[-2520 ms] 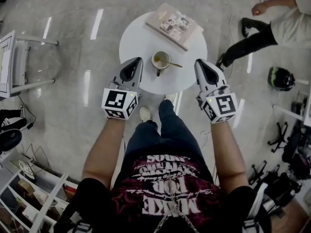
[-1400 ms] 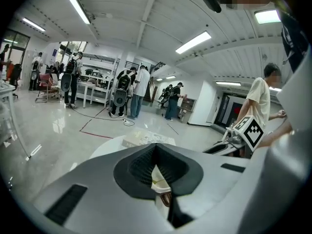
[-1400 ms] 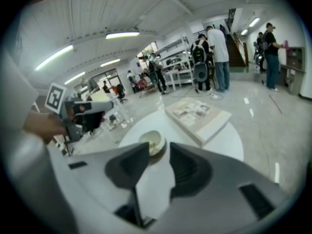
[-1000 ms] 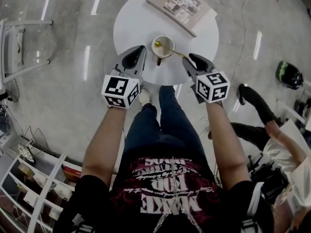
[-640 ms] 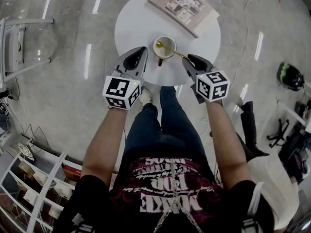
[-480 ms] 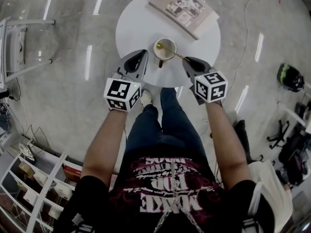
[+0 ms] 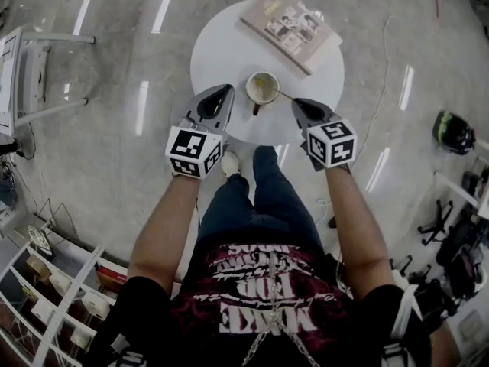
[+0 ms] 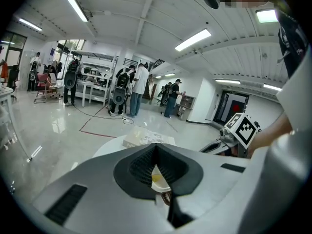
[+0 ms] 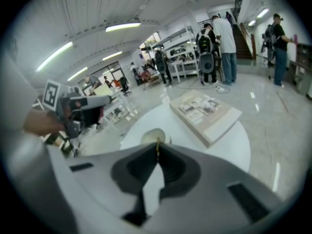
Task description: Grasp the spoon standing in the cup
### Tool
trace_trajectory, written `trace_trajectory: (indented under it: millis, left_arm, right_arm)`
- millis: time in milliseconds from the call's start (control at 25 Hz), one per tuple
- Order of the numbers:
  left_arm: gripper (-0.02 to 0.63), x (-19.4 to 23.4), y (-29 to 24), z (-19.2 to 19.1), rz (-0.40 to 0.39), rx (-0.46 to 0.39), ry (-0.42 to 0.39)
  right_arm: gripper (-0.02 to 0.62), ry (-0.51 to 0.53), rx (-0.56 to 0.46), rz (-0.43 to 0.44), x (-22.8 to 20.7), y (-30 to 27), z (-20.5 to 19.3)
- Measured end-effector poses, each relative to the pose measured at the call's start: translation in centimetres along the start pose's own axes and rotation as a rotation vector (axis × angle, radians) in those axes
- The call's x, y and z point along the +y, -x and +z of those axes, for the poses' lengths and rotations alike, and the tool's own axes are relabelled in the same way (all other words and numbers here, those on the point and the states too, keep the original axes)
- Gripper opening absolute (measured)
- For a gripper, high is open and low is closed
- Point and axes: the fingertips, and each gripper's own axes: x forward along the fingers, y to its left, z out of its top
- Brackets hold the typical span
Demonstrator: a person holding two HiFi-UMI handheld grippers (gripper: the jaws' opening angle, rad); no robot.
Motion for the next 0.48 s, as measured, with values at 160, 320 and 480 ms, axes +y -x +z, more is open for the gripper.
trace_trajectory:
  millis: [160, 320, 480]
  left_arm:
    - [0.025, -0.4, 0.7, 1.2, -0.004, -0.012, -0.018]
    - [0.025, -0.2, 1.6, 2.5, 0.008, -0.028, -0.017]
    - [0.025, -0.7, 2.4, 3.9, 0.008, -0.048, -0.030]
  right_arm:
    - [0.035, 0.004, 0.003, -0.005, 0.2, 0.9, 0.2]
    - [0.035, -0.011, -0.019, -0.013, 0.4, 1.9, 0.8]
    - [0.035, -0.016, -0.038, -0.011, 0.9, 2.9, 1.4]
